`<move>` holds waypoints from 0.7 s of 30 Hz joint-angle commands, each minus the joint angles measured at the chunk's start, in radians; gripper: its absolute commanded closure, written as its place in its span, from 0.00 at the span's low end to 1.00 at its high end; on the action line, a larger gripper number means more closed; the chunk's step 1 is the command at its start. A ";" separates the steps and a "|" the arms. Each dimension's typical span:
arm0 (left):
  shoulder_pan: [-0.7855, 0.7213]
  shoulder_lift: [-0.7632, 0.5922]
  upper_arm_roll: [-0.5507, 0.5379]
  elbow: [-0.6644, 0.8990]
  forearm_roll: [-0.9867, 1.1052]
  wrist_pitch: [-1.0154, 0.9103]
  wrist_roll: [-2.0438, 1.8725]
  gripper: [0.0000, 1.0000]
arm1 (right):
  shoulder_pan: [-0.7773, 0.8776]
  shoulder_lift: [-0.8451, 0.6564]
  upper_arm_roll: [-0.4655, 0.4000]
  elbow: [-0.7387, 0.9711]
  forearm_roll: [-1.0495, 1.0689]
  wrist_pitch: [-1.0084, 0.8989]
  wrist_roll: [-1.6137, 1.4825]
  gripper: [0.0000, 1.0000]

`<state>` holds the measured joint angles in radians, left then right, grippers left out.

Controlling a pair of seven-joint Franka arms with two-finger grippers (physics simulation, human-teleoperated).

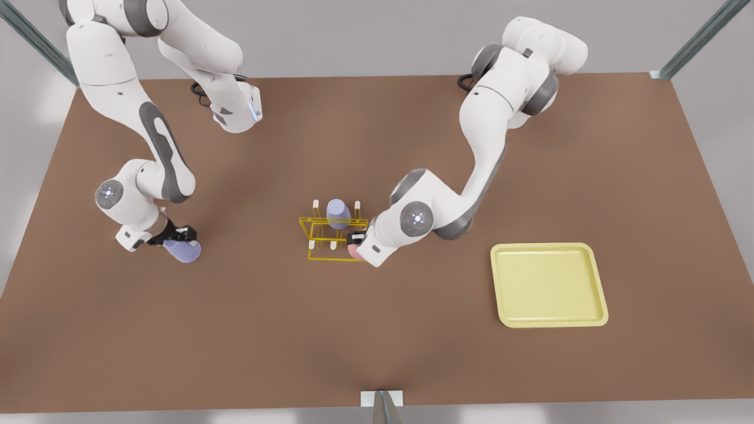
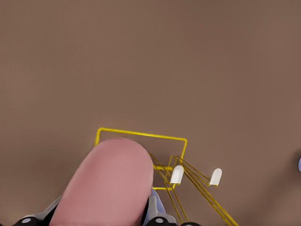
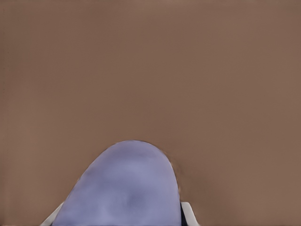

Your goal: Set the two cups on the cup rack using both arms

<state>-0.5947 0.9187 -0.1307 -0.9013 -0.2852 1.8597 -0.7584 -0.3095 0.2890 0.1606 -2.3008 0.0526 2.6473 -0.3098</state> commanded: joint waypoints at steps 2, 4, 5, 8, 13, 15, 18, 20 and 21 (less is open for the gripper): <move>-0.007 0.011 -0.001 0.001 0.000 0.030 -0.248 0.17 | 0.003 -0.014 0.086 0.006 0.104 -0.010 0.000 0.18; -0.020 0.019 0.003 0.002 0.000 0.044 -0.248 0.10 | 0.003 -0.024 0.175 0.015 0.187 -0.012 0.001 0.18; -0.020 0.019 0.008 0.002 0.000 0.044 -0.248 0.00 | 0.004 -0.024 0.212 0.035 0.193 -0.021 0.001 0.18; -0.016 0.017 0.014 0.002 0.000 0.041 -0.249 0.00 | 0.006 -0.025 0.344 0.075 0.286 -0.040 0.023 0.18; 0.380 -0.244 0.077 0.002 0.150 -0.514 0.144 0.00 | 0.006 -0.045 0.402 0.176 0.352 -0.174 0.057 0.18; 0.486 -0.339 0.074 0.001 0.215 -0.689 0.387 0.00 | 0.006 -0.047 0.415 0.222 0.388 -0.227 0.069 0.18; 0.523 -0.733 0.086 -0.528 0.363 -0.444 0.832 0.00 | 0.013 -0.047 0.445 0.242 0.421 -0.234 0.132 0.18; 0.549 -0.706 0.086 -0.518 0.365 -0.481 0.847 0.00 | 0.015 -0.051 0.450 0.241 0.450 -0.237 0.133 0.18; 0.575 -0.706 0.086 -0.518 0.366 -0.586 0.849 0.00 | 0.015 -0.051 0.468 0.239 0.480 -0.245 0.133 0.18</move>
<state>-0.0296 0.2275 -0.0454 -1.3922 0.0285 1.3882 -0.5527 -0.2961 0.2391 0.6217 -2.0626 0.4878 2.4542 -0.2667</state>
